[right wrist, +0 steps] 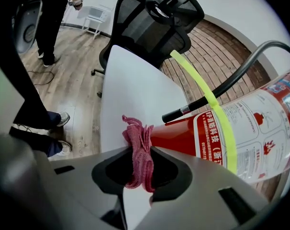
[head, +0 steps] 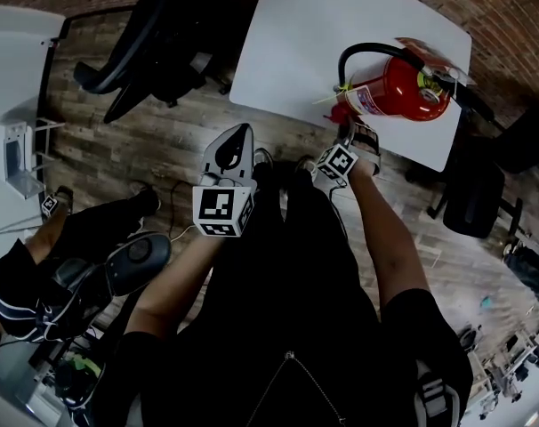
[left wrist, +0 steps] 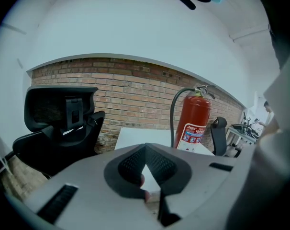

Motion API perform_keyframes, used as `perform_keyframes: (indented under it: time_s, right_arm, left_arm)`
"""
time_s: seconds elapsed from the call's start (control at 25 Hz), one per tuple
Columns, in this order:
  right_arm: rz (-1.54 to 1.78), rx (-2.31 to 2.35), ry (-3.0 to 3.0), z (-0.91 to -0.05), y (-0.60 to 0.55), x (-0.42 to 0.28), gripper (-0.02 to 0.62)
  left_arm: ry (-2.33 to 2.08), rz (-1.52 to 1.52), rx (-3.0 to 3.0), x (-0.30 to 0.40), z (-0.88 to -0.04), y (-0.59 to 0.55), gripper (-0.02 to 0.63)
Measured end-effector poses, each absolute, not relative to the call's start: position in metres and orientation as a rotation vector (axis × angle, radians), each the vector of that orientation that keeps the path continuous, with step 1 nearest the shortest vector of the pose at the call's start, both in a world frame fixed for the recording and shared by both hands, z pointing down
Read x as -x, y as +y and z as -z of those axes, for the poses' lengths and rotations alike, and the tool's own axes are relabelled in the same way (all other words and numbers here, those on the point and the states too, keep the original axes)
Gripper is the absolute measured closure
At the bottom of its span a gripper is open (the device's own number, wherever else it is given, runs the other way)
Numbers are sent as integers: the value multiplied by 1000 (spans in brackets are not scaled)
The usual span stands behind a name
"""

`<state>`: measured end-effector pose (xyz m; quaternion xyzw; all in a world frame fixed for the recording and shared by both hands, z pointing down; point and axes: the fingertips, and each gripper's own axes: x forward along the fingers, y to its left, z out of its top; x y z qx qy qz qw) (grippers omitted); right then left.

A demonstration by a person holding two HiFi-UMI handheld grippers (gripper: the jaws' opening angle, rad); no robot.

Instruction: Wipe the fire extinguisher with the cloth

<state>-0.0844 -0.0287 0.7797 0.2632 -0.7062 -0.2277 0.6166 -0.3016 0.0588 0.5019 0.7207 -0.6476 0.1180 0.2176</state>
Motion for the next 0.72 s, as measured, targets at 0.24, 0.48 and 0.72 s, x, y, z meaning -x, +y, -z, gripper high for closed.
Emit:
perform_keyframes:
  time_s: [0.24,0.48,0.72]
  right_arm:
    - [528,-640,-1627,-766,-30,87,492]
    - [525,-652,-1630,-750,-28,86,492]
    - [546,-673,-1622,-725,-30,86,492]
  left_arm:
    - [-1792,-323,-2010,301,-497,58,576]
    - [-1785,-306,-2039,298,-491,58,575]
    - [-1763,-284,-2066,290,-486,59,576]
